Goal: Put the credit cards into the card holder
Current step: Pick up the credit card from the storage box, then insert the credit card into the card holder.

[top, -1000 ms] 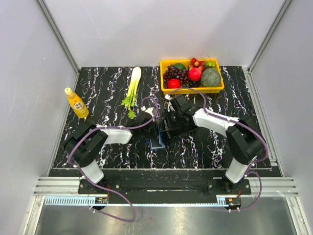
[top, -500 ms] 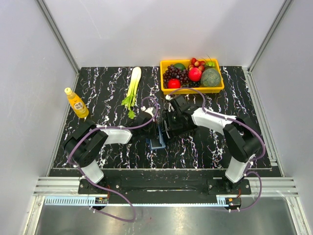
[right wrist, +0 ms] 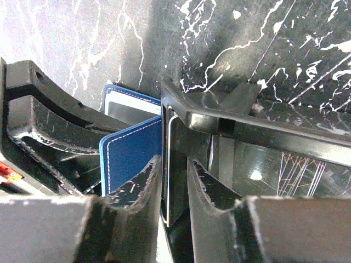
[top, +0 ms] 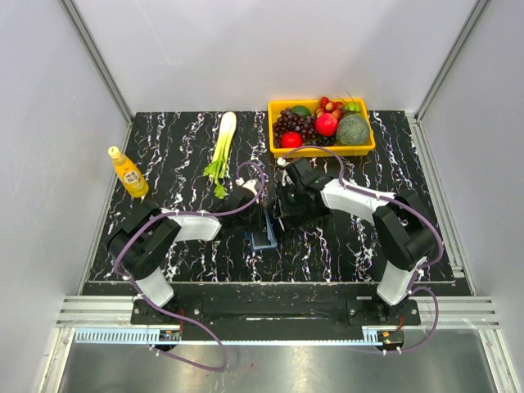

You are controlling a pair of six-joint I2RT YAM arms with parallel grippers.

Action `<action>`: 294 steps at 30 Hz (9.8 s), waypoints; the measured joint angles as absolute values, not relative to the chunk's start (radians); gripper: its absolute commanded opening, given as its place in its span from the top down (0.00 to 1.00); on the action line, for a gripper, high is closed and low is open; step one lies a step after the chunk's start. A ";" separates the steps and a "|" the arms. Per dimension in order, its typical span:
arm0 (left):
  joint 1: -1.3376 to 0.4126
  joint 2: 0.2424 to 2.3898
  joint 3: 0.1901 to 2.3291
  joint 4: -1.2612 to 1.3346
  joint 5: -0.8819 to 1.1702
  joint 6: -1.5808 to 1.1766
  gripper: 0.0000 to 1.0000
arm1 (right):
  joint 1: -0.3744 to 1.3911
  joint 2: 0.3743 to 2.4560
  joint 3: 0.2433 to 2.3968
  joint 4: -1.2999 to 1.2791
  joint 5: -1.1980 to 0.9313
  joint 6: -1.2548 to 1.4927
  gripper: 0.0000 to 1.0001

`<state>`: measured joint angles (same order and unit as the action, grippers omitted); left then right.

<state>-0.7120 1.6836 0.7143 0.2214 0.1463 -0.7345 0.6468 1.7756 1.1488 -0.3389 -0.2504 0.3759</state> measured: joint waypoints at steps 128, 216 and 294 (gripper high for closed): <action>-0.712 1.658 0.727 0.141 0.147 -0.710 0.97 | 0.686 1.818 1.185 -0.414 -0.107 0.374 1.00; -0.734 1.559 0.738 0.099 0.170 -0.701 0.96 | 0.779 1.426 0.928 -0.290 0.023 0.582 1.00; -0.711 1.297 0.627 -0.023 -0.026 -0.717 0.90 | 0.854 1.570 0.988 -0.242 0.060 0.580 1.00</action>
<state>-0.7113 1.2972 0.6266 -0.0235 -0.0261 -0.7170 0.8539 1.5703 0.9882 -0.2424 0.0605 0.5804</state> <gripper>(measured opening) 0.098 0.011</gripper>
